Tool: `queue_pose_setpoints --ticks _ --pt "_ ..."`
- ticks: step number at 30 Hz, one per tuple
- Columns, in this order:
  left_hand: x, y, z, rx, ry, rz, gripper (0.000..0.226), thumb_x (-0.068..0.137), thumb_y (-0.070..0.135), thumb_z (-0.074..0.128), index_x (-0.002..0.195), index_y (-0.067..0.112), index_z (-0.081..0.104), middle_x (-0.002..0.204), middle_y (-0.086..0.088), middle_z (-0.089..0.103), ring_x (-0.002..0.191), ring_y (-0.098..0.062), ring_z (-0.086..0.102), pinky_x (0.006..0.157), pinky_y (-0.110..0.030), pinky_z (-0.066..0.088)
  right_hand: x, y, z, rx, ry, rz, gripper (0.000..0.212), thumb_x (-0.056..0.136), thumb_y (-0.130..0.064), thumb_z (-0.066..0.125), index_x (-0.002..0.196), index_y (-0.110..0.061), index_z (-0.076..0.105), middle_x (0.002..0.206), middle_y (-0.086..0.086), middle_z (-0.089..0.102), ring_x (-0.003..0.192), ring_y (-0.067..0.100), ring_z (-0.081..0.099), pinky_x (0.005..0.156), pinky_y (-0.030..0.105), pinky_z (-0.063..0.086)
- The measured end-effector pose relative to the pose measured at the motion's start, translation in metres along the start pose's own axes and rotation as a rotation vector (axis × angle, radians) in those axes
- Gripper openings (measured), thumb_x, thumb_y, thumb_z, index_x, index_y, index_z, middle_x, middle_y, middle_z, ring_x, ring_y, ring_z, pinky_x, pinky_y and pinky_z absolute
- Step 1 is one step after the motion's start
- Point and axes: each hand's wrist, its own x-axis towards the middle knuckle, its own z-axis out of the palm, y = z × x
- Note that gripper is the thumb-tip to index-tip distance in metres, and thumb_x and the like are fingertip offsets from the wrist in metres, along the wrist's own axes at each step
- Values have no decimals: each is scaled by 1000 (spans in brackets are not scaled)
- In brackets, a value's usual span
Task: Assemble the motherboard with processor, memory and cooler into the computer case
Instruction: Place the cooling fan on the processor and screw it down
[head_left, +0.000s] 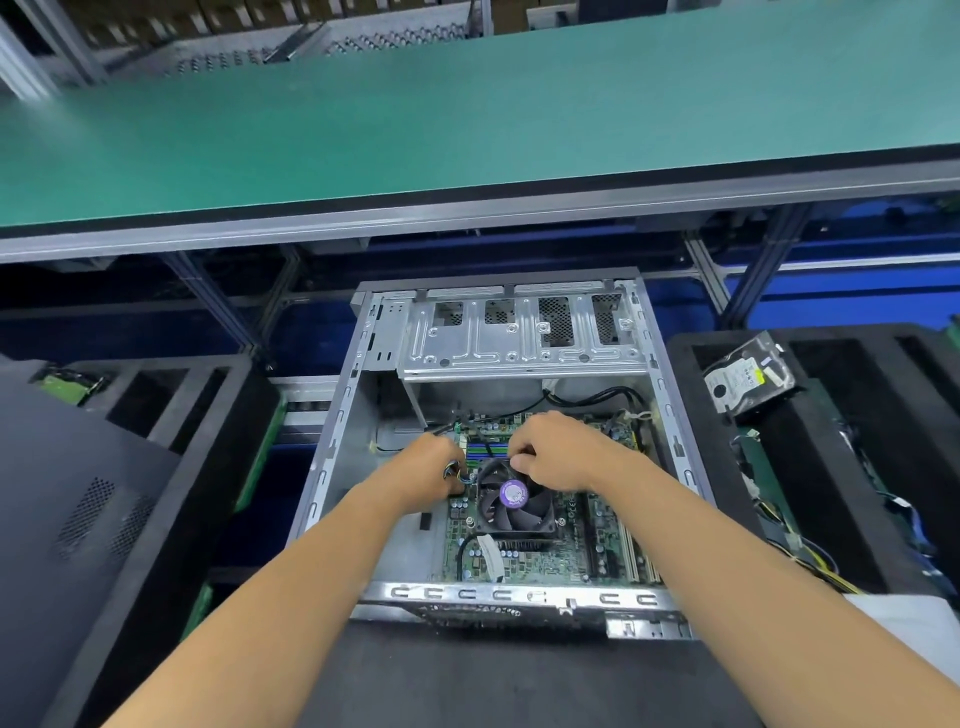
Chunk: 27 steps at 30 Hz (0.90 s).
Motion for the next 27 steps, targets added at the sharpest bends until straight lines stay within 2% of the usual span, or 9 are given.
queue_pose_setpoints --ticks 3,7,10,13,17,20,23,25,27 --pt "0 0 0 12 -10 -15 23 88 18 66 109 10 65 107 -13 59 93 -28 57 74 -32 46 0 0 0 2 6 -12 23 97 -19 52 75 -24 55 64 -19 44 59 1 42 52 21 30" --pt "0 -2 2 12 -1 -20 23 88 19 66 107 7 64 105 -13 59 92 -28 57 76 -34 49 0 1 0 1 1 -13 24 98 -19 52 75 -24 55 63 -18 46 59 2 43 52 21 30" --pt "1 -4 3 4 -8 -27 23 87 18 66 108 8 63 106 -12 59 94 -28 57 79 -36 50 0 1 0 7 -6 0 23 98 -19 52 76 -24 55 64 -19 45 60 1 42 56 25 33" --pt "2 -4 4 11 -9 -25 23 87 18 66 108 11 63 107 -11 59 95 -28 57 78 -35 49 0 1 0 5 -4 10 30 97 -18 52 68 -25 50 64 -19 44 61 1 42 63 26 34" --pt "3 -3 5 48 -10 -21 20 87 16 66 106 10 67 104 -12 61 90 -29 59 74 -34 50 0 0 0 -2 -1 7 41 98 -18 52 60 -33 45 62 -19 43 58 0 40 54 24 30" --pt "3 -2 6 108 -15 -14 17 89 16 64 103 7 68 104 -15 62 89 -32 60 74 -37 51 0 1 1 -1 4 2 27 97 -19 52 71 -25 53 64 -19 45 59 0 42 52 20 28" --pt "2 -1 6 162 -28 -1 18 91 17 60 103 5 66 106 -17 58 94 -33 57 77 -40 50 0 0 1 11 12 1 20 97 -19 52 80 -25 61 65 -21 44 60 -2 41 54 21 29" --pt "2 -1 7 185 -43 9 17 92 14 57 104 5 65 106 -16 56 95 -33 56 75 -39 49 -1 0 2 14 15 -2 20 97 -19 52 80 -25 62 66 -18 48 63 5 45 57 24 31" --pt "2 1 6 224 -58 26 15 91 9 55 103 5 64 102 -15 55 94 -33 56 69 -37 44 -1 1 2 11 19 4 19 97 -20 53 88 -20 70 74 -10 54 71 15 49 66 25 34"
